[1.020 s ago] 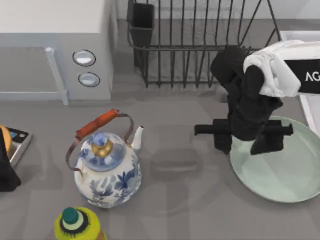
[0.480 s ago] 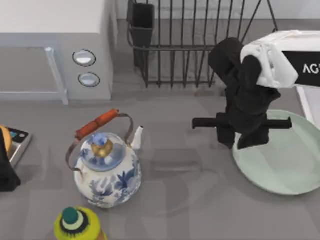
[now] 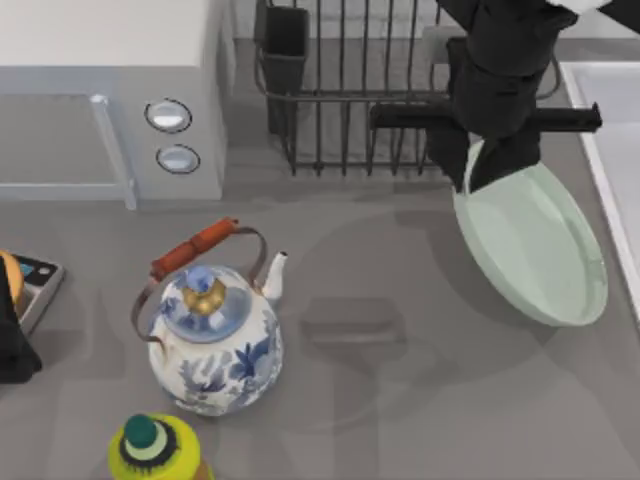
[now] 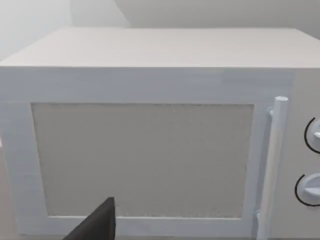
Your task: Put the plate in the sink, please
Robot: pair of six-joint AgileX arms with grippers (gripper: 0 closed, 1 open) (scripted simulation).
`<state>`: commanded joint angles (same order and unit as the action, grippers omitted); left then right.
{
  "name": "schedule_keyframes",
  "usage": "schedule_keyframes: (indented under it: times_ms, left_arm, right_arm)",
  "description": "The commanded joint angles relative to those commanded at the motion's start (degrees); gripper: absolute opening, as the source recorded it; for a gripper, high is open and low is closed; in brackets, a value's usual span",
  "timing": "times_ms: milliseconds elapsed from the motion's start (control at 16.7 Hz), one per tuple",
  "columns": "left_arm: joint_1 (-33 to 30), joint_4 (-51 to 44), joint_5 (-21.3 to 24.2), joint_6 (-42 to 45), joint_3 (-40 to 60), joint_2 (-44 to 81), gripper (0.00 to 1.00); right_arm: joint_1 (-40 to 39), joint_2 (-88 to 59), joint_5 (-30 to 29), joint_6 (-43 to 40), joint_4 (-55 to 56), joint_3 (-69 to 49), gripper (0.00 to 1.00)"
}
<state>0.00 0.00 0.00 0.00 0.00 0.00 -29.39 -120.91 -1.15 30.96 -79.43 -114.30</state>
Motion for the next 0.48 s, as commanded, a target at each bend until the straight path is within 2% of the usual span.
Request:
schedule_keyframes:
  times_ms: [240, 480]
  left_arm:
    - [0.0, 0.0, 0.0, 0.0, 0.0, 0.0, 1.0]
    - [0.0, 0.0, 0.0, 0.0, 0.0, 0.0, 1.0]
  right_arm:
    - [0.32, -0.49, 0.01, -0.31, -16.71, -18.04, 0.0]
    - [0.68, -0.14, 0.02, -0.68, -25.61, -26.97, 0.0]
